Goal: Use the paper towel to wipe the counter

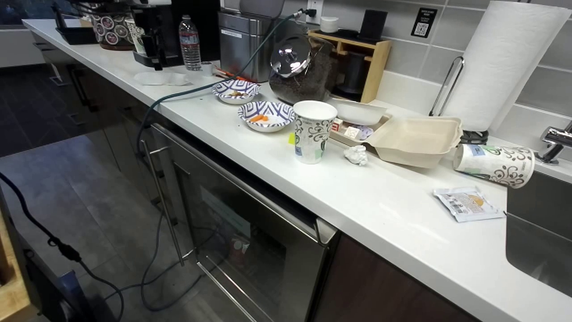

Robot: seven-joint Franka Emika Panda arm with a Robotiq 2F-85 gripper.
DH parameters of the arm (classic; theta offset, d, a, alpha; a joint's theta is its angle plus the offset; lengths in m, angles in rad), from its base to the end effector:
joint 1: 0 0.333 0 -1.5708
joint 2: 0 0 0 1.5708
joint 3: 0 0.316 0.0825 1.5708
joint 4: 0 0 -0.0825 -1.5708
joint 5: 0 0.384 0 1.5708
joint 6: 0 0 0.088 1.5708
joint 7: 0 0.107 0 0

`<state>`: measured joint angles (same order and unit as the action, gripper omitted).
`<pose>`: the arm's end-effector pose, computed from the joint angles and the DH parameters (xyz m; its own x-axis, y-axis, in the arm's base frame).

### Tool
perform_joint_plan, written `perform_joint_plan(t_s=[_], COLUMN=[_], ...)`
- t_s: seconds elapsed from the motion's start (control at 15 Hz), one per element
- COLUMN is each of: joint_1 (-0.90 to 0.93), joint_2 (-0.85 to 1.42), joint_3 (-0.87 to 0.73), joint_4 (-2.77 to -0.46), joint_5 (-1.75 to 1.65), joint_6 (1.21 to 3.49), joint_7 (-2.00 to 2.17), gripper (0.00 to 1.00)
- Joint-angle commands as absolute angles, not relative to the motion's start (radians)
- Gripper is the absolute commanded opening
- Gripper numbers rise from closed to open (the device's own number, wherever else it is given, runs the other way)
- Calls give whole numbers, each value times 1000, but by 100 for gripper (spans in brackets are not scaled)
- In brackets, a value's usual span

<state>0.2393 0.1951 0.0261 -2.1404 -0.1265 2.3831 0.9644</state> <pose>0.5499 0.1480 0.3181 0.8163 -0.5696 0.0957 -0.5732 -0.8193 0.0129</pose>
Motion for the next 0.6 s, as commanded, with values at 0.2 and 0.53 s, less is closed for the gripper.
perform_joint_plan(t_s=[0.2,0.53], joint_1=[158,147], joint_2=[-91,-113], joint_3=[80,97], joint_4=[-2294,-2287], joint_5=[50,97], joint_6=[2366,2344], joint_7=[471,371], gripper=[100,100])
